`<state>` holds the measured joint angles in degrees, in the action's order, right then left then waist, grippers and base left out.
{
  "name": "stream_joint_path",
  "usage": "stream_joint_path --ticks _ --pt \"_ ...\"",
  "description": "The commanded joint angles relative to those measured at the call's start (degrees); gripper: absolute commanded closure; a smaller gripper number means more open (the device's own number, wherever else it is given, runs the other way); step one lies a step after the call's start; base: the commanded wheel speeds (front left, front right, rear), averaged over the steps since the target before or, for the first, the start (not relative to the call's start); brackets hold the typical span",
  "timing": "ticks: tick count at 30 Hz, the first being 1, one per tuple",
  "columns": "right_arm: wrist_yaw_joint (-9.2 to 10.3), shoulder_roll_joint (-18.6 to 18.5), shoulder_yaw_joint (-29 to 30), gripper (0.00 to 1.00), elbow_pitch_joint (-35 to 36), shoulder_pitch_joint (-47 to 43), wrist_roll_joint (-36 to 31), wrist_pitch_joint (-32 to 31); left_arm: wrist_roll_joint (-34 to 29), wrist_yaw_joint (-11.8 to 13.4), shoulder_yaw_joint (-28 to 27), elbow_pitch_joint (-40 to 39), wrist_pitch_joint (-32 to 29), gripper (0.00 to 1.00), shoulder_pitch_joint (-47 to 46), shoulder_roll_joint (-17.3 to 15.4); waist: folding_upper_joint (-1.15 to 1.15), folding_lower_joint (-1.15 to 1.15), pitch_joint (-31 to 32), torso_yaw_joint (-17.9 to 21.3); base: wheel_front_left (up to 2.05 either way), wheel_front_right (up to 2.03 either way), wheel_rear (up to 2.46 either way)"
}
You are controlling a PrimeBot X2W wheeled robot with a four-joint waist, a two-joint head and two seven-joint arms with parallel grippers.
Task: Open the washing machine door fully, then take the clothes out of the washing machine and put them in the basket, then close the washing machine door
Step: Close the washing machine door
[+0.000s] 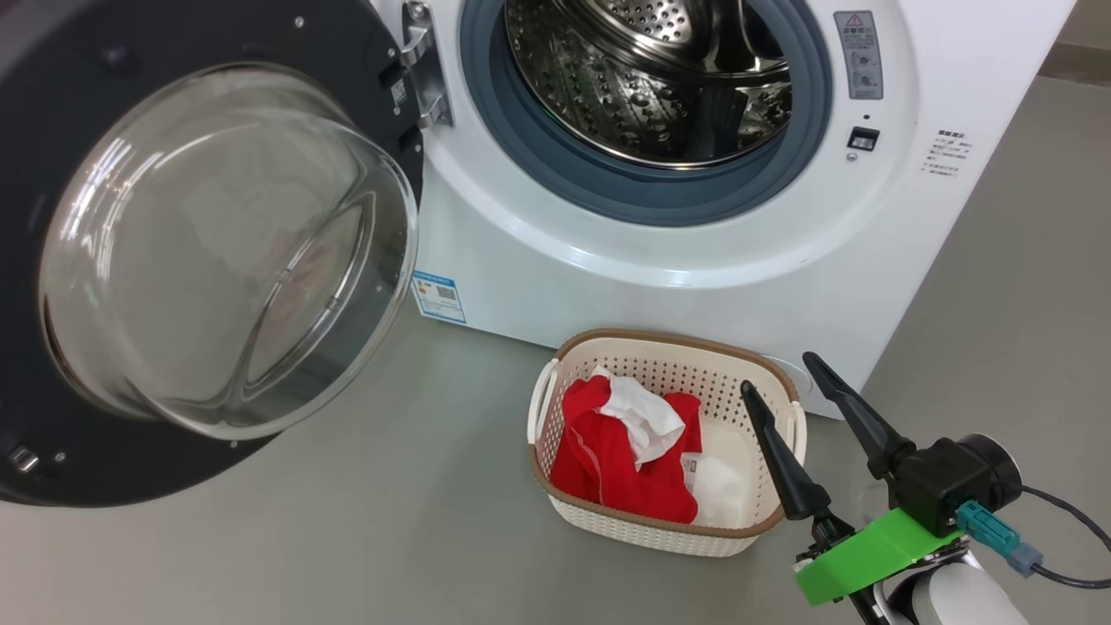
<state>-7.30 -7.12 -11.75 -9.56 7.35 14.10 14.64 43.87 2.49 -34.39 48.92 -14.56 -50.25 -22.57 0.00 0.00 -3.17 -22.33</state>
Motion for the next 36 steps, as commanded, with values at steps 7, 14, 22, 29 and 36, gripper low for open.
stream_joint_path --ticks 7,14,22,29,36 --pt "-0.19 -0.3 -1.5 0.00 0.9 1.5 0.9 0.4 4.4 -1.3 -1.6 3.7 -10.4 1.00 -2.7 -4.9 0.00 0.00 0.5 1.0 0.00 0.00 0.00" --pt "-0.19 -0.3 -1.8 0.00 0.7 1.4 1.2 0.4 5.0 -2.3 -0.4 4.3 -15.4 1.00 -1.2 -4.6 0.00 0.00 0.2 1.4 0.00 0.00 0.00" --pt "-0.19 0.0 -1.8 0.00 0.5 1.1 1.9 0.4 8.9 -4.7 -1.9 1.7 -21.2 1.00 1.3 -3.1 0.00 0.00 0.4 1.6 0.00 0.00 0.00" --pt "-0.19 0.5 -2.1 0.00 0.9 1.2 2.5 0.4 12.8 -5.8 -3.1 -2.7 -27.4 1.00 4.6 -0.4 0.00 0.00 0.3 1.1 0.00 0.00 0.00" --pt "-0.19 0.9 -2.5 0.00 0.9 1.3 2.8 0.4 16.2 -5.6 -4.7 -8.8 -30.8 1.00 7.7 3.2 0.00 0.00 0.2 0.8 0.00 0.00 0.00"
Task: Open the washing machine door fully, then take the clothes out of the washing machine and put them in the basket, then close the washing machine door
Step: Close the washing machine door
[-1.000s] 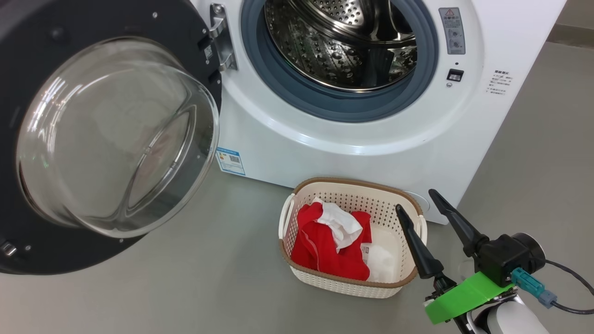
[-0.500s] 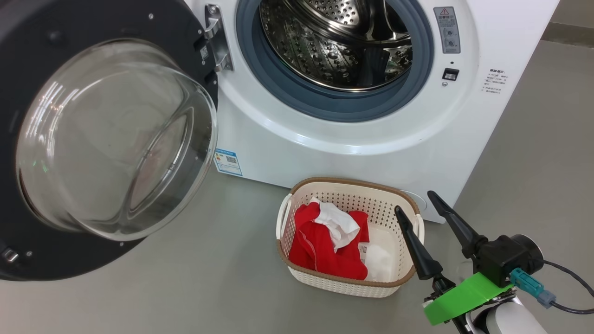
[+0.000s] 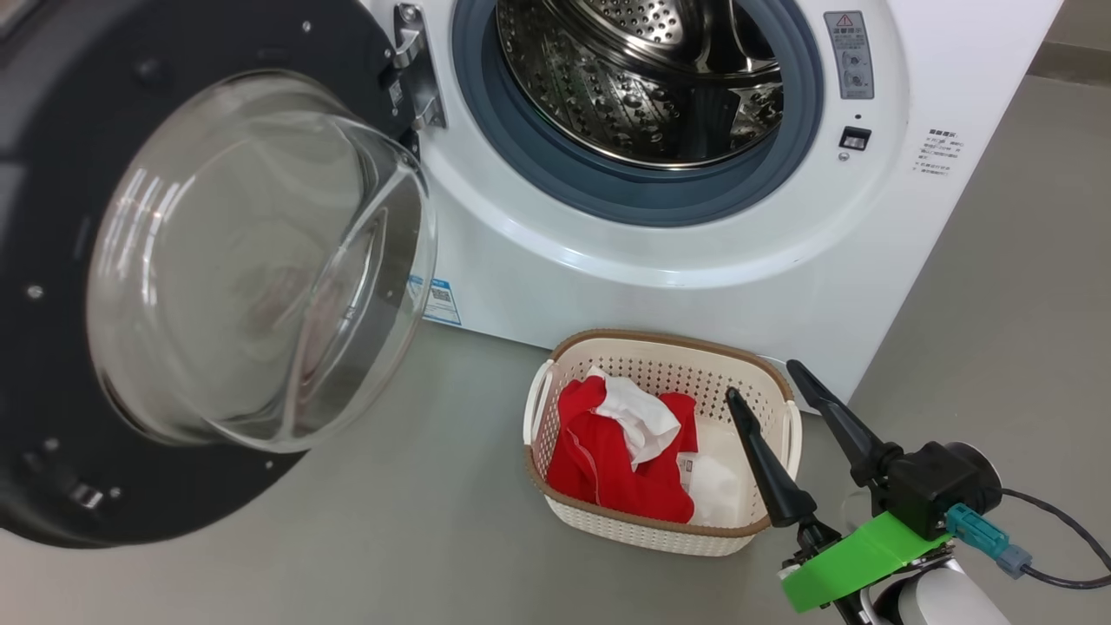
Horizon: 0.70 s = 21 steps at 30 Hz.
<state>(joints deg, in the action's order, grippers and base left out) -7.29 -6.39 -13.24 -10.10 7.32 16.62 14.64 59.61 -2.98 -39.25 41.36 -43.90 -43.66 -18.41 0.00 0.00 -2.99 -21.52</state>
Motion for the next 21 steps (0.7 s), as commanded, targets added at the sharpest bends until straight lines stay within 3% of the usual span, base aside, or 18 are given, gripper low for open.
stream_joint_path --ticks 1,21 --pt "-0.20 0.2 -1.0 0.00 1.4 1.3 0.4 0.4 1.0 0.0 -0.2 -2.2 -1.9 1.00 1.5 -0.4 0.00 0.00 0.0 -0.1 0.00 0.00 0.00" --pt "-0.20 0.8 -0.4 0.00 1.3 1.4 0.3 0.4 8.1 6.4 -0.2 -29.5 -11.9 1.00 10.6 12.1 0.00 0.00 -0.3 0.3 0.00 0.00 0.00"
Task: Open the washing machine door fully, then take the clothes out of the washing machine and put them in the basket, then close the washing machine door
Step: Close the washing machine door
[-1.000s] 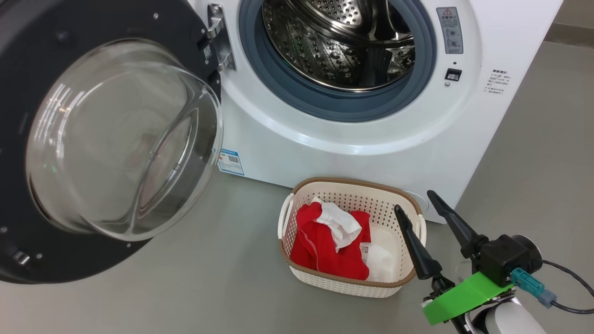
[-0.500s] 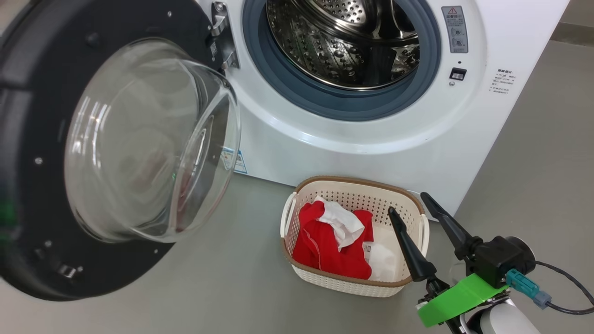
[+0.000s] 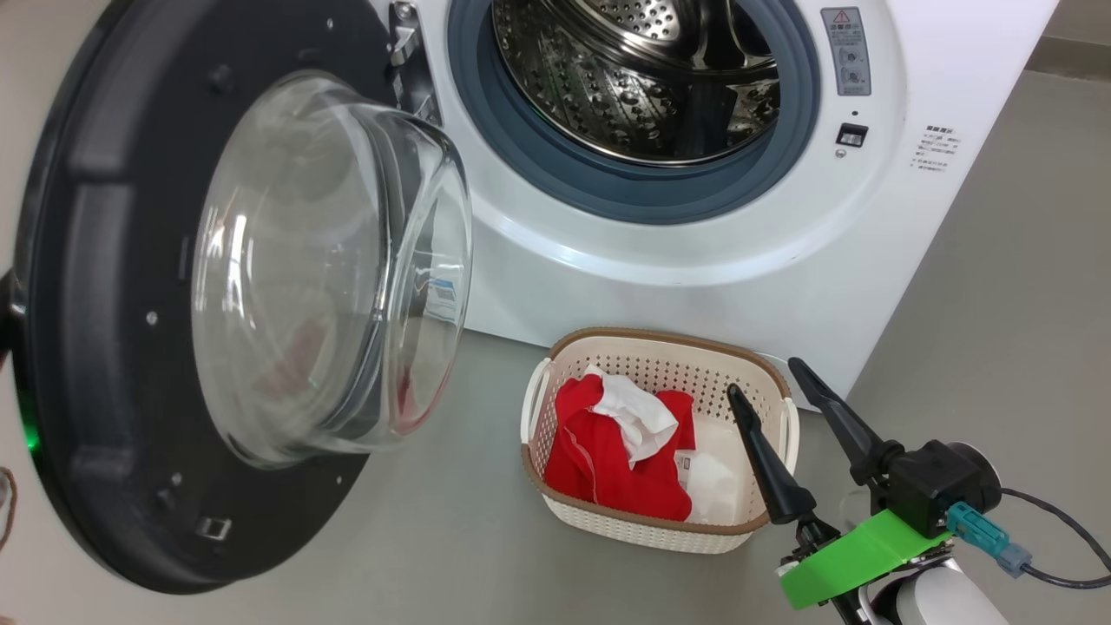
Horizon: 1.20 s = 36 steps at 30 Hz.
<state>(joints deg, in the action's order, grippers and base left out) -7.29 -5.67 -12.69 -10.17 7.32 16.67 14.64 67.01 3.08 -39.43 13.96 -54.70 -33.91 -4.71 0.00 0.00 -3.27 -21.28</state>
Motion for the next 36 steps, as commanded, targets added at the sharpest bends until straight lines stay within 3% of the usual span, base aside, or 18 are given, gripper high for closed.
stream_joint_path --ticks 1,16,25,36 --pt "-0.20 0.1 -1.0 0.00 1.4 1.4 0.3 0.4 0.7 0.4 0.0 -2.1 -1.1 1.00 0.9 -1.6 0.00 0.00 0.0 0.1 0.00 0.00 0.00" --pt "-0.20 0.0 -0.6 0.00 1.2 2.1 0.4 0.4 6.8 5.0 5.0 -13.3 -2.0 1.00 7.6 1.8 0.00 0.00 -1.1 1.9 0.00 0.00 0.00" --pt "-0.20 0.6 -0.3 0.00 1.0 2.4 0.4 0.4 19.4 8.6 10.9 -15.6 2.2 1.00 11.3 1.8 0.00 0.00 -1.1 4.1 0.00 0.00 0.00" --pt "-0.20 1.1 -0.4 0.00 1.0 1.9 0.7 0.4 23.4 10.1 17.8 -20.4 7.3 1.00 17.0 1.8 0.00 0.00 -0.3 7.4 0.00 0.00 0.00"
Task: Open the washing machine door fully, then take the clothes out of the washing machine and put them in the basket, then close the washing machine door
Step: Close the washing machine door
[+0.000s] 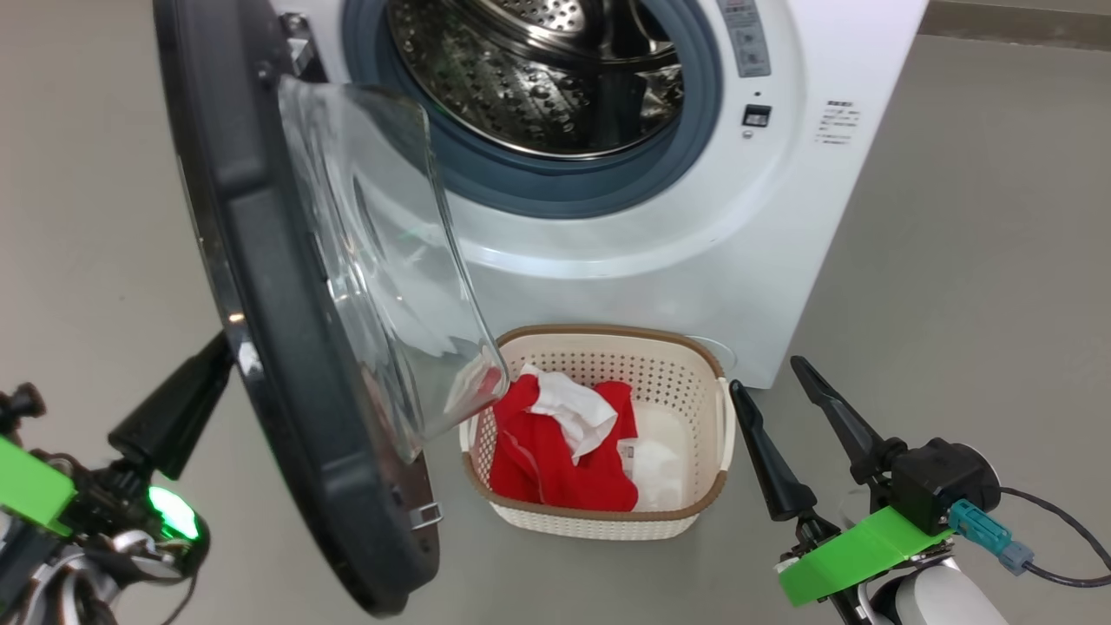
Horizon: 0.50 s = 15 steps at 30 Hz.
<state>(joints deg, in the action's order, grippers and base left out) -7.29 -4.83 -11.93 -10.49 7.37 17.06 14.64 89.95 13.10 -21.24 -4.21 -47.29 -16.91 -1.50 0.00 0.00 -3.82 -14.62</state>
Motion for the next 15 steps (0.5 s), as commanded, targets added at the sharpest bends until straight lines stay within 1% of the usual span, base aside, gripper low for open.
stream_joint_path --ticks 1,9,15 --pt "-0.20 0.3 -1.1 0.00 1.3 1.8 0.3 0.4 0.8 0.1 0.0 -2.5 0.2 1.00 0.3 -1.4 0.00 0.00 0.3 1.0 0.00 0.00 0.00" --pt "-0.20 0.4 -1.1 0.00 1.3 1.5 0.4 0.4 2.5 0.1 2.1 -3.7 2.3 1.00 2.1 -1.4 0.00 0.00 0.7 2.8 0.00 0.00 0.00" --pt "-0.20 0.5 -1.1 0.00 1.3 1.3 0.3 0.4 5.0 0.6 1.6 -4.1 4.0 1.00 2.6 -1.4 0.00 0.00 0.9 3.3 0.00 0.00 0.00"
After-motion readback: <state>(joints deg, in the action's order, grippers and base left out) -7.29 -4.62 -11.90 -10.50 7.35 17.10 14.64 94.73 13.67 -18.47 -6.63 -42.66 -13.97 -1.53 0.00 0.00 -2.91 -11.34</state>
